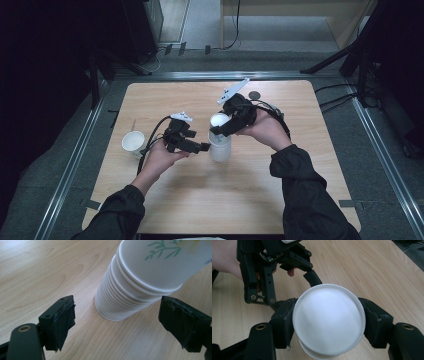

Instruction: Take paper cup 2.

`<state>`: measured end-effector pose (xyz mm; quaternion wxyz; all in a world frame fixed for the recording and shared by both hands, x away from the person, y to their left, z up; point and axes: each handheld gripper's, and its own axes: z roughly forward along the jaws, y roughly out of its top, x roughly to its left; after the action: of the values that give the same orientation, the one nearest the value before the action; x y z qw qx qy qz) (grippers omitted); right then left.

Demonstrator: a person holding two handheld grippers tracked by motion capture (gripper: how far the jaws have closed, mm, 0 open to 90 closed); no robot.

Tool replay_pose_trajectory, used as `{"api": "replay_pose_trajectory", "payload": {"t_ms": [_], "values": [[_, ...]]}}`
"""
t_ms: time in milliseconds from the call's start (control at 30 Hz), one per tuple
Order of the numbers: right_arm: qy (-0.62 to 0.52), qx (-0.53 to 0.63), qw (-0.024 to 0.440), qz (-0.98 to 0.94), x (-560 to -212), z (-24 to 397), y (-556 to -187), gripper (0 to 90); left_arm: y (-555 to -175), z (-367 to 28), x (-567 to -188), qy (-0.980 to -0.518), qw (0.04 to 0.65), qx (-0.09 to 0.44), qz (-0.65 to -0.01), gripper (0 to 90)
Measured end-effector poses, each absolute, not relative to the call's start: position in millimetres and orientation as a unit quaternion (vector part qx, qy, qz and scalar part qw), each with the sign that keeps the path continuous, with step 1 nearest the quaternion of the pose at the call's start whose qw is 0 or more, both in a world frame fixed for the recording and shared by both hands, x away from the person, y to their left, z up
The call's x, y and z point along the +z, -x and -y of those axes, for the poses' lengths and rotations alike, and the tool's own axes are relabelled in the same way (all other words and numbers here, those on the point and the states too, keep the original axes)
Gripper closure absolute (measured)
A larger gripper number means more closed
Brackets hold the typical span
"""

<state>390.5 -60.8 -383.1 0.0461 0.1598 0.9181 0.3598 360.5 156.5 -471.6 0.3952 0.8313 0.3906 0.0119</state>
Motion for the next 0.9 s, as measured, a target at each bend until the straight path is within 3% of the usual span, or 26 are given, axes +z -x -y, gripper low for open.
{"api": "replay_pose_trajectory", "payload": {"t_ms": [900], "values": [[-0.165, 0.353, 0.051, -0.919, -381.8, 58.0, -387.4, 35.3, -363.4, -153.3, -474.6, -0.838, 0.388, 0.020, -0.383, 13.4]]}}
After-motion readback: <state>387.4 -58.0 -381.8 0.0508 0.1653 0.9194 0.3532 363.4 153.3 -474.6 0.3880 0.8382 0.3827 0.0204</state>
